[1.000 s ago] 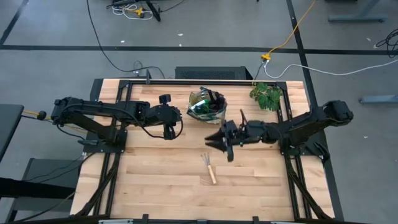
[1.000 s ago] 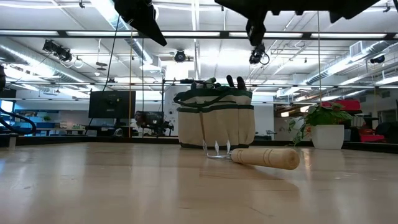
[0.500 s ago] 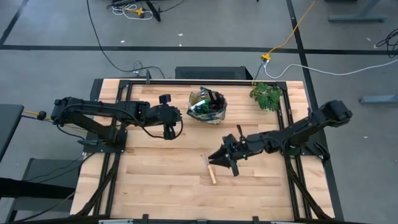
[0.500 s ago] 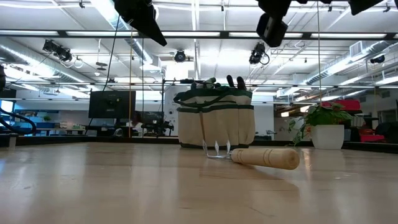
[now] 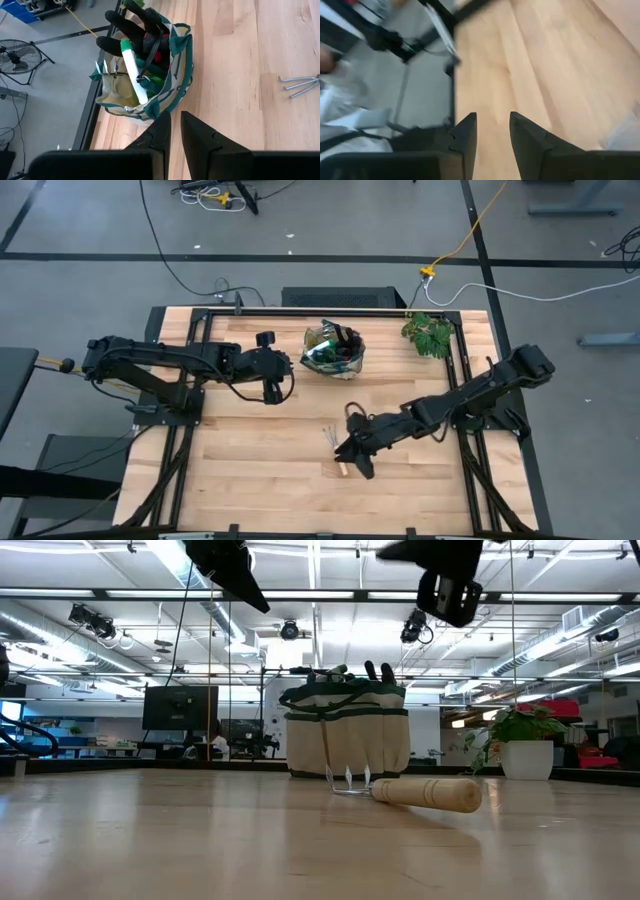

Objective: Pick & Place Garden tools in Gardening bag
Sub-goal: Put the hand cultivator into the tool bag

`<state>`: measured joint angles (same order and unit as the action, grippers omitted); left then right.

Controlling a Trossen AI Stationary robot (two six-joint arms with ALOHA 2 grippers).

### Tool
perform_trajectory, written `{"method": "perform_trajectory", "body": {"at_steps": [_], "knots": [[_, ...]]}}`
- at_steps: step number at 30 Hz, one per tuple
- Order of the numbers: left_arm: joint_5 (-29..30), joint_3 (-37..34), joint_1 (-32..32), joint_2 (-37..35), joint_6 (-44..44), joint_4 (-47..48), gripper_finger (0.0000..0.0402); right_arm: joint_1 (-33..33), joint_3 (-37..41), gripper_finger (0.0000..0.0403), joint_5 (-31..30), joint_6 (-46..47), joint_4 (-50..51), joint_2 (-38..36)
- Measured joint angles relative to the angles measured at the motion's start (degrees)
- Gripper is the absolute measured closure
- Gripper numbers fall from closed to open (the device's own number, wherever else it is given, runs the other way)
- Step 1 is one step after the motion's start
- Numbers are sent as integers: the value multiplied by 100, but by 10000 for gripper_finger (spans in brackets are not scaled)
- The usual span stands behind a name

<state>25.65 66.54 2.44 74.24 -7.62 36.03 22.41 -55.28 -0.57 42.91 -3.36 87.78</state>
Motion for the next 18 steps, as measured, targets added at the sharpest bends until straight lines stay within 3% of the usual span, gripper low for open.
{"method": "perform_trajectory", "body": {"at_steps": [7,12,18], "knots": [[0,0,0,0,0,4,353,-7,-639,286,478,863,808,784],[2,0,0,0,0,-8,353,-21,-1111,291,926,860,1577,1306],[2,0,-2,0,0,-4,353,-104,-1660,302,871,807,2402,1606]]}}
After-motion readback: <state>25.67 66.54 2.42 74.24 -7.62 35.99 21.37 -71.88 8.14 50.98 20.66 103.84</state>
